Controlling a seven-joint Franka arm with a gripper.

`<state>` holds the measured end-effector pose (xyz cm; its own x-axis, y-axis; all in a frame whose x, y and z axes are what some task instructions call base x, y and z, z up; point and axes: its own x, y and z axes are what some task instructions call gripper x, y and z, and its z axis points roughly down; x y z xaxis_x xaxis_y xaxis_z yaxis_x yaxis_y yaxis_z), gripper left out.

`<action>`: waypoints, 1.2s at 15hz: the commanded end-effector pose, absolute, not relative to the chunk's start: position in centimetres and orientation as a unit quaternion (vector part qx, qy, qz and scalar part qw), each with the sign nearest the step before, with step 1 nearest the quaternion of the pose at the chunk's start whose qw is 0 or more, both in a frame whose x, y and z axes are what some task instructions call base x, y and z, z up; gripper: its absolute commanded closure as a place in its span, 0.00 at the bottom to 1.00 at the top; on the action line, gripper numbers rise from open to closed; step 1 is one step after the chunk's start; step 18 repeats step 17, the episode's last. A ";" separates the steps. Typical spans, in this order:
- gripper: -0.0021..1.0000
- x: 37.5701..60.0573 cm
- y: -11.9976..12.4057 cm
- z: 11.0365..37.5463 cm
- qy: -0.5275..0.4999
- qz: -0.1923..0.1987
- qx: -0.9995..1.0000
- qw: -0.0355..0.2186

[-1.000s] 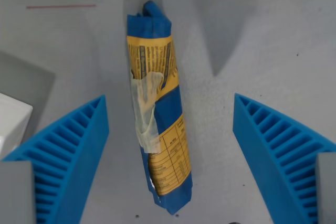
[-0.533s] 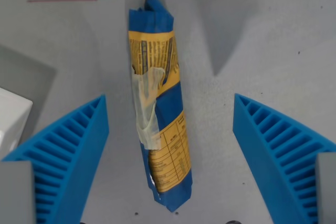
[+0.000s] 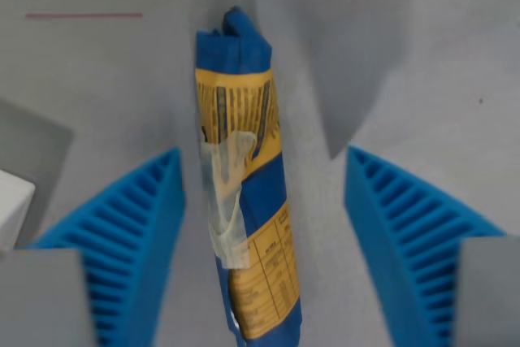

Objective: Pick up the blue bag

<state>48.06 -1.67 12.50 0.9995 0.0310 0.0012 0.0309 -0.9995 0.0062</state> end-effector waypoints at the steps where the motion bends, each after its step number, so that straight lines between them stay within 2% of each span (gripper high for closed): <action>1: 1.00 47.5 -1.5 12.6 0.021 0.056 0.998 -0.013; 12: 1.00 47.5 -1.5 12.6 0.021 0.056 0.998 -0.013; 18: 1.00 47.0 -1.8 15.1 0.022 0.048 0.999 -0.014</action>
